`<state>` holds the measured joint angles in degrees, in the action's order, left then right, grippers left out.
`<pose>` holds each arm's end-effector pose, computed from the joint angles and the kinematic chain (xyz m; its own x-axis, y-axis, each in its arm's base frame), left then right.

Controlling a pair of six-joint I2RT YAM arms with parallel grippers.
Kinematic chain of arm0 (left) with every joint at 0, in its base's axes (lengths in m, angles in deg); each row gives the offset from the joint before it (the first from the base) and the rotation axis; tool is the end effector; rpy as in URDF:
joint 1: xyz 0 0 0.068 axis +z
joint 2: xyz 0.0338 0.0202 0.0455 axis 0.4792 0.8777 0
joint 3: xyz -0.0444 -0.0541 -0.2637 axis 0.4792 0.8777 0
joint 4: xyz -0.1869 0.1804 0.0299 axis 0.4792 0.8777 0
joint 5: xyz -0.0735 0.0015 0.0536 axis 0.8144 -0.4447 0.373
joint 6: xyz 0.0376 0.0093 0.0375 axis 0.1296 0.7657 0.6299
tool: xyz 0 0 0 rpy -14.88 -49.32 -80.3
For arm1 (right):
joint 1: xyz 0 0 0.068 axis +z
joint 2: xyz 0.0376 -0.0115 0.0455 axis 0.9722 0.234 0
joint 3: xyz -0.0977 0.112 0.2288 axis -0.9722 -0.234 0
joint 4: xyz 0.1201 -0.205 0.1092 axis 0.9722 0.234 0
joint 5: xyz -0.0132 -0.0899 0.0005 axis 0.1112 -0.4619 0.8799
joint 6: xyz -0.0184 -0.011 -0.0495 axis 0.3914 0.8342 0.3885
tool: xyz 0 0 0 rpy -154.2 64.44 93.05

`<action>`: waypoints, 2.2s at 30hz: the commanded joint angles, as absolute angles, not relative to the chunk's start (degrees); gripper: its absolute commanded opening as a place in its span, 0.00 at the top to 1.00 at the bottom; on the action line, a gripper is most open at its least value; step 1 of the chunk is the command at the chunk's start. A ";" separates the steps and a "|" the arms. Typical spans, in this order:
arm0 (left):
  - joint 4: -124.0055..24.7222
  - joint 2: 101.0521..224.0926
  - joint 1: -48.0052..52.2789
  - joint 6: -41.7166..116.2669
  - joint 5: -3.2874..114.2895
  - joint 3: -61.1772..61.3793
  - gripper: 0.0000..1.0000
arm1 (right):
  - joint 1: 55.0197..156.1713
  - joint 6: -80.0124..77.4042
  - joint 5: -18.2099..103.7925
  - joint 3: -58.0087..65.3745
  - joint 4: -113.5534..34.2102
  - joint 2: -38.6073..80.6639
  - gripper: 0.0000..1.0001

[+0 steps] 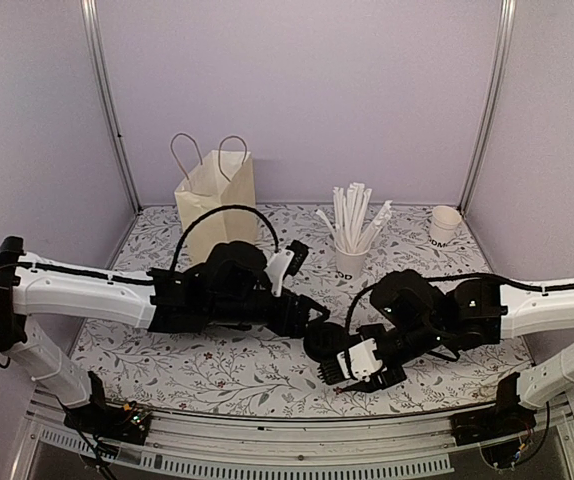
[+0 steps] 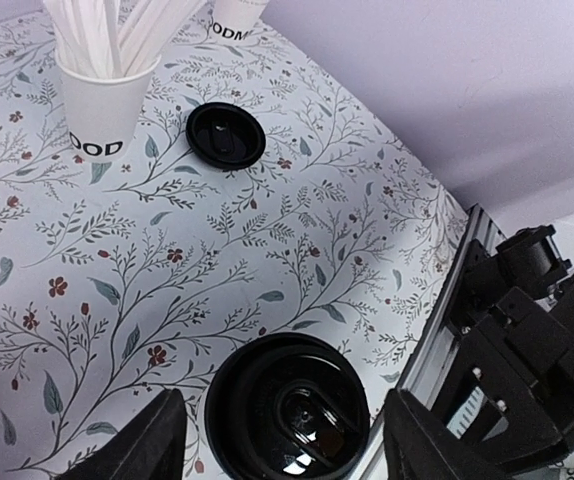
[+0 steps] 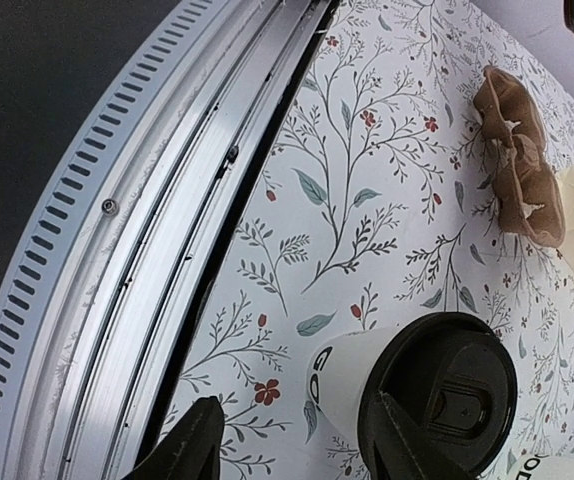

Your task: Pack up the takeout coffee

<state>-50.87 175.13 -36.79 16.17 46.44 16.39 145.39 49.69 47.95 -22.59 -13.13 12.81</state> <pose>0.1445 -0.3146 0.2453 -0.6567 0.1376 -0.7415 0.6530 0.5956 -0.4678 0.0860 0.2452 0.2391 0.4700 -0.6704 -0.5742 -0.8826 -0.3453 -0.3192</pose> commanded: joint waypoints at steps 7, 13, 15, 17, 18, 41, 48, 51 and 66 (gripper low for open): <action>-51.36 162.25 -38.04 15.00 46.43 27.33 0.31 | 137.80 51.24 54.96 -14.63 -5.88 9.48 0.46; -54.94 163.03 -41.01 10.71 46.02 30.15 0.21 | 126.63 50.76 62.61 -14.97 -6.66 12.75 0.35; -56.91 164.68 -41.60 9.21 45.85 30.09 0.20 | 123.53 50.16 66.24 -14.26 -6.69 15.25 0.34; -57.67 166.74 -41.69 7.78 45.37 29.49 0.19 | 122.57 50.19 67.08 -13.69 -6.95 18.15 0.32; -57.76 167.92 -41.75 7.37 45.25 29.06 0.19 | 122.54 50.37 67.11 -13.80 -7.34 18.96 0.32; -57.78 179.33 -29.15 15.69 55.27 23.10 0.25 | 126.04 48.03 72.63 -22.33 -3.37 17.26 0.33; -56.24 179.52 -27.12 18.94 55.01 20.87 0.25 | 126.04 48.37 73.25 -22.16 1.80 13.31 0.33; -56.75 177.22 -27.11 18.55 55.04 21.57 0.23 | 125.34 45.49 71.21 -22.60 -1.87 11.43 0.33; -57.16 183.86 -34.86 9.51 56.12 21.62 0.25 | 113.34 30.77 88.05 -14.96 -2.03 30.76 0.53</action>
